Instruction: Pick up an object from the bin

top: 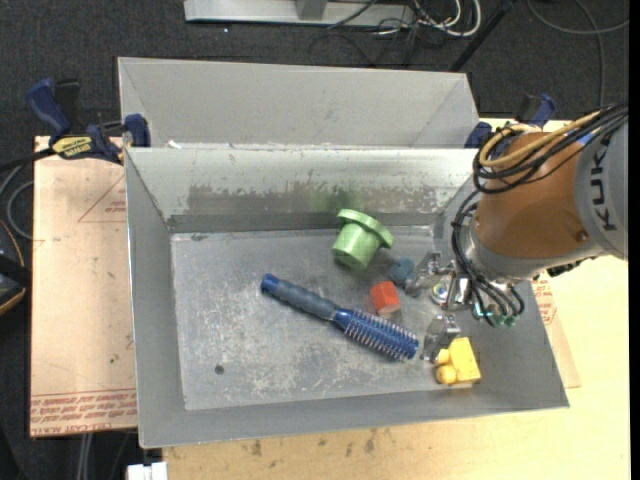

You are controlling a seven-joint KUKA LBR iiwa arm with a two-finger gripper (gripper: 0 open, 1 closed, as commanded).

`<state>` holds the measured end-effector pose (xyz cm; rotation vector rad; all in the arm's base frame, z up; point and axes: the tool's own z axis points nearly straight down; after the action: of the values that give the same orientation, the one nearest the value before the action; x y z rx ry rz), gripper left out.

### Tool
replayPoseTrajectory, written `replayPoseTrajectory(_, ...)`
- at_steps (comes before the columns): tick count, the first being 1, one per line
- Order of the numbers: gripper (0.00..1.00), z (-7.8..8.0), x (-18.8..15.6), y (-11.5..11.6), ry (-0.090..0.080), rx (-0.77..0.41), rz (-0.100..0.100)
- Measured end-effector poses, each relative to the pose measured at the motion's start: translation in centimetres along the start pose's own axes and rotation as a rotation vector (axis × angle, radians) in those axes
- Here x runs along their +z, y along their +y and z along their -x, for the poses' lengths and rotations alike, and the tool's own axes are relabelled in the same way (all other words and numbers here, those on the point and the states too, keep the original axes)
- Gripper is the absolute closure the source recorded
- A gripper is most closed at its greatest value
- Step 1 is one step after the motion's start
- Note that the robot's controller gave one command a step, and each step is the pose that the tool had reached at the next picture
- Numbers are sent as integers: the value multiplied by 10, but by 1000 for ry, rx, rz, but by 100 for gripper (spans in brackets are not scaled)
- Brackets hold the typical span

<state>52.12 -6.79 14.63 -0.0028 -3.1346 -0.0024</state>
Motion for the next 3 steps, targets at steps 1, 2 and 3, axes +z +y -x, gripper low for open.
replayPoseTrajectory(1, 0, -26, 61, 46, -2, 160, 2)
replayPoseTrajectory(2, 100, -25, 59, 44, -7, 161, 0)
replayPoseTrajectory(3, 100, -17, -36, 32, -14, 174, -1)
